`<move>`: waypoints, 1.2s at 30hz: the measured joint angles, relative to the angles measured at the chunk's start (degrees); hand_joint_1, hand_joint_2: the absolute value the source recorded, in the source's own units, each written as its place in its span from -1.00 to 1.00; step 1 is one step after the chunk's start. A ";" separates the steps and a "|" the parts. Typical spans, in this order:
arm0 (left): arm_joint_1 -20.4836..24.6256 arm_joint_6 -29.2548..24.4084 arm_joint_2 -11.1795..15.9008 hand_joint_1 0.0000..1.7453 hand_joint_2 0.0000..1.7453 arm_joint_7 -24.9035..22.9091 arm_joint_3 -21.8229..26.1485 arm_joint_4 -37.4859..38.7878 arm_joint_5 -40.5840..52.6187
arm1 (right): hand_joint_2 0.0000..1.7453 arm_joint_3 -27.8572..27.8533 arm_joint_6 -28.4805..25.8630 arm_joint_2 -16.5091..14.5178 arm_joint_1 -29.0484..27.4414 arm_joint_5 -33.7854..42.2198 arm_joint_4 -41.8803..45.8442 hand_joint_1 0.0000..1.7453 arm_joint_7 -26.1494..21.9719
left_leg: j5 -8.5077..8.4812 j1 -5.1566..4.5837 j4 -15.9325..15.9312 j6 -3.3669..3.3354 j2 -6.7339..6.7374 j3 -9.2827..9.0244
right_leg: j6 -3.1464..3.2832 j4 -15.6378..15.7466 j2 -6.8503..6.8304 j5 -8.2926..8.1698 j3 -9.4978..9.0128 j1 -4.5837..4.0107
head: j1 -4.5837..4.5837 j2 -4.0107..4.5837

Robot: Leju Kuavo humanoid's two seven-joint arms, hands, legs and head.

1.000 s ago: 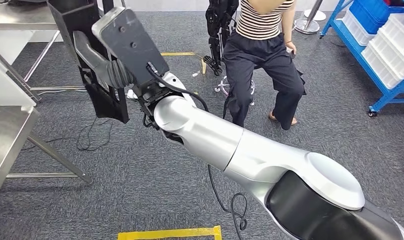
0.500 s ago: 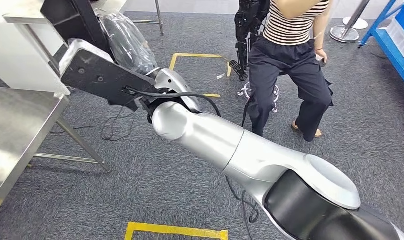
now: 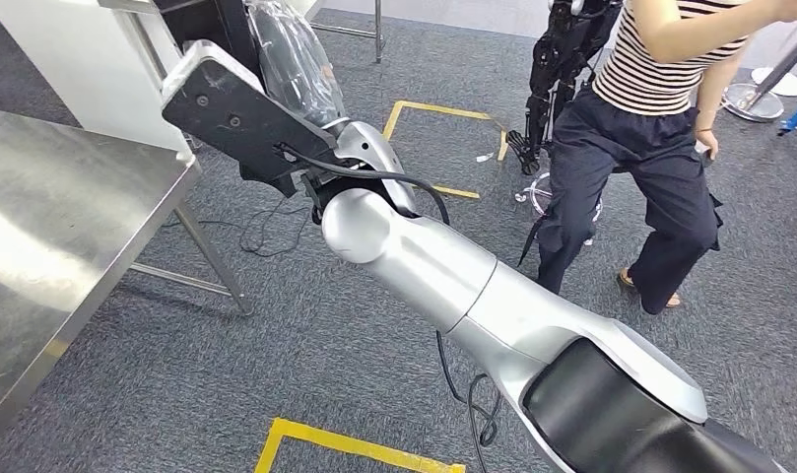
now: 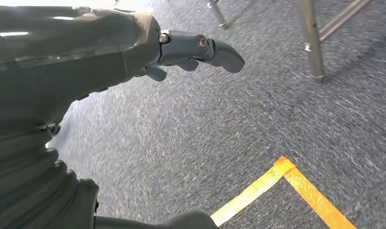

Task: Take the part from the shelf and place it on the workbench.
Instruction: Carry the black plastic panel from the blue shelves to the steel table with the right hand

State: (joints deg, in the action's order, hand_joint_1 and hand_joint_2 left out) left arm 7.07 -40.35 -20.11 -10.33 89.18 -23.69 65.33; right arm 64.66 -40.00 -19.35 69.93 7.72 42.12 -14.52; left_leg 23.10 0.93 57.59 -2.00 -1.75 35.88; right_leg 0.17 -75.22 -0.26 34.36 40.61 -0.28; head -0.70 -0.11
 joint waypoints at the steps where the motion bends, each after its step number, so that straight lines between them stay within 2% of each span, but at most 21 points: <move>1: -0.01 0.00 0.03 -1.00 1.00 0.29 0.00 0.00 -0.37 | 1.00 0.01 0.00 -0.01 -0.32 0.00 -0.03 1.00 0.10 | -0.02 0.01 0.01 0.03 -0.74 0.00 | -0.33 0.09 0.06 -0.41 0.10 0.10 | 0.01 0.00; 3: 0.00 0.00 0.07 -1.00 1.00 0.62 0.00 0.02 -0.78 | 1.00 0.01 0.00 -0.10 -0.54 -0.01 -0.07 1.00 0.23 | -0.11 0.05 0.06 0.17 -2.25 -0.02 | -1.16 7.06 0.87 -3.58 -3.07 0.45 | 0.02 0.00; 5: 0.00 0.00 0.08 -1.00 1.00 0.77 0.00 0.04 -0.95 | 1.00 0.01 0.00 -0.16 -0.53 -0.02 -0.07 1.00 0.26 | -0.20 -0.04 0.18 0.55 -3.56 0.10 | -1.46 14.86 2.61 -6.61 -6.80 0.74 | 0.00 0.00; 7: -0.07 0.00 0.10 -1.00 1.00 0.84 0.01 0.08 -1.03 | 1.00 0.03 0.00 -0.20 -0.54 0.02 -0.09 1.00 0.32 | -0.39 -0.02 0.16 1.14 -4.45 0.38 | -1.11 17.22 3.15 -7.56 -7.98 0.60 | -0.04 0.00; 8: -0.13 -0.01 0.14 -1.00 1.00 0.82 0.01 0.11 -1.03 | 1.00 0.08 0.00 -0.26 -0.53 0.04 -0.11 1.00 0.36 | -0.52 0.09 0.08 1.48 -4.89 0.56 | -0.82 17.32 2.63 -7.76 -8.06 0.56 | -0.03 0.00; 9: -0.18 -0.01 0.16 -1.00 1.00 0.72 0.02 0.15 -0.96 | 1.00 0.13 0.00 -0.31 -0.53 0.07 -0.12 1.00 0.38 | -0.47 0.19 0.18 1.75 -4.74 0.74 | -0.53 17.44 2.15 -7.94 -8.08 0.58 | -0.06 0.00; 11: -0.20 -0.02 0.20 -1.00 1.00 0.11 0.02 0.19 -0.23 | 1.00 0.27 0.00 -0.36 -0.51 0.04 -0.11 1.00 0.43 | 1.20 0.05 2.58 2.22 -2.50 1.95 | 0.15 17.73 1.05 -8.24 -8.15 0.76 | -0.28 0.00; 13: -0.15 -0.01 0.19 -1.00 1.00 -0.88 0.02 0.20 1.15 | 1.00 0.37 0.00 -0.33 -0.54 -0.11 -0.11 1.00 0.69 | 4.94 -0.07 9.45 2.56 0.40 5.05 | 0.59 17.77 -0.12 -8.22 -8.17 0.61 | -0.51 0.00; 14: -0.14 -0.01 0.19 -1.00 1.00 -1.34 0.02 0.20 1.80 | 1.00 0.44 0.00 -0.32 -0.60 -0.21 -0.11 1.00 0.91 | 6.56 -0.01 13.31 2.70 0.98 6.86 | 0.70 17.76 -0.78 -8.16 -8.16 0.48 | -0.51 0.00; 16: -0.16 -0.01 0.17 -1.00 1.00 -1.92 0.02 0.20 2.62 | 1.00 0.61 0.00 -0.32 -0.73 -0.38 -0.11 1.00 1.28 | 7.07 0.10 16.47 2.79 1.39 8.36 | 0.81 17.74 -2.09 -8.05 -8.15 0.30 | -0.52 0.00; 18: -0.17 -0.01 0.17 -1.00 1.00 -2.14 0.02 0.20 2.93 | 1.00 0.67 0.00 -0.34 -0.74 -0.42 -0.06 1.00 1.41 | 3.89 0.15 10.83 2.68 2.30 5.33 | 0.83 17.72 -3.22 -7.87 -8.28 0.21 | -0.52 0.00; 20: -0.08 0.00 0.12 -1.00 1.00 -2.26 0.02 0.20 3.17 | 1.00 0.67 -0.01 -0.34 -0.65 -0.41 0.04 1.00 1.45 | 1.31 -0.17 3.38 2.32 4.50 1.30 | 0.67 17.69 -4.08 -7.63 -8.42 -0.20 | -0.49 0.00; 22: -0.01 0.00 0.04 -1.00 1.00 -2.63 0.02 0.19 3.93 | 1.00 0.72 -0.02 -0.32 -0.56 -0.19 0.10 1.00 1.48 | 0.92 -0.57 0.74 1.76 5.28 0.02 | 0.39 17.76 -4.82 -7.44 -8.53 -0.65 | -0.35 0.00; 24: -0.01 0.00 -0.03 -1.00 1.00 -3.26 0.02 0.17 5.31 | 1.00 0.88 -0.02 -0.33 -0.47 0.29 0.19 1.00 1.39 | 0.69 -0.56 0.47 1.05 4.03 0.08 | -0.03 17.80 -5.59 -7.21 -8.58 -0.71 | -0.26 0.00; 26: 0.02 -0.01 -0.14 -1.00 1.00 -3.76 0.02 0.11 6.49 | 1.00 1.08 -0.02 -0.29 -0.28 0.71 0.31 1.00 1.18 | 0.35 -0.34 0.10 0.28 2.85 -0.11 | -0.34 15.66 -4.13 -5.85 -7.67 -0.44 | -0.20 0.00; 28: 0.05 -0.02 -0.24 -1.00 1.00 -4.06 0.02 0.06 7.22 | 1.00 1.24 -0.04 -0.15 -0.16 1.05 0.32 1.00 1.00 | 0.14 -0.19 -0.04 -0.22 1.64 -0.19 | -0.21 8.94 -1.33 -2.90 -4.57 -0.12 | -0.07 0.00; 30: 0.04 -0.01 -0.27 -1.00 1.00 -4.23 0.02 0.03 7.51 | 1.00 1.50 -0.06 -0.04 -0.31 1.33 0.25 1.00 0.95 | 0.11 -0.20 -0.01 -0.35 0.22 -0.14 | -0.22 1.62 -0.20 -0.53 -0.86 -0.01 | -0.02 0.00; 31: 0.02 -0.01 -0.28 -1.00 1.00 -4.27 0.02 0.01 7.53 | 1.00 1.67 -0.06 -0.03 -0.41 1.41 0.21 1.00 0.95 | 0.10 -0.20 0.01 -0.36 -0.54 -0.13 | -0.45 0.35 -0.04 -0.50 -0.04 0.03 | -0.02 0.00; 32: 0.01 -0.01 -0.28 -1.00 1.00 -4.29 0.02 -0.01 7.53 | 1.00 1.81 -0.06 -0.07 -0.44 1.47 0.20 1.00 0.93 | 0.10 -0.20 0.04 -0.34 -1.34 -0.15 | -0.83 1.68 0.10 -1.51 -0.46 0.10 | -0.02 0.00; 34: 0.01 -0.01 -0.31 -1.00 1.00 -4.24 0.02 -0.02 7.47 | 1.00 1.97 -0.07 -0.15 -0.38 1.58 0.20 1.00 0.78 | 0.07 -0.17 0.11 -0.26 -2.85 -0.18 | -1.47 9.84 1.46 -5.18 -3.97 0.34 | 0.00 0.00; 36: -0.01 0.00 -0.36 -1.00 1.00 -3.92 0.02 -0.01 6.91 | 1.00 2.09 -0.07 -0.17 -0.34 1.85 0.19 1.00 0.44 | 0.01 -0.22 0.19 0.12 -4.08 -0.03 | -1.40 16.37 3.06 -7.75 -7.13 0.41 | 0.01 0.00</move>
State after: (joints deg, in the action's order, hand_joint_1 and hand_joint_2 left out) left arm 7.06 -40.35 -20.47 -14.25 89.20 -23.70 72.24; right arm 66.75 -40.06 -19.53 69.59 9.56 42.30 -14.08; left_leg 23.11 0.71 57.78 -1.87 -5.83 35.84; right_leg -1.23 -58.85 2.81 26.61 33.49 0.13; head -0.69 -0.11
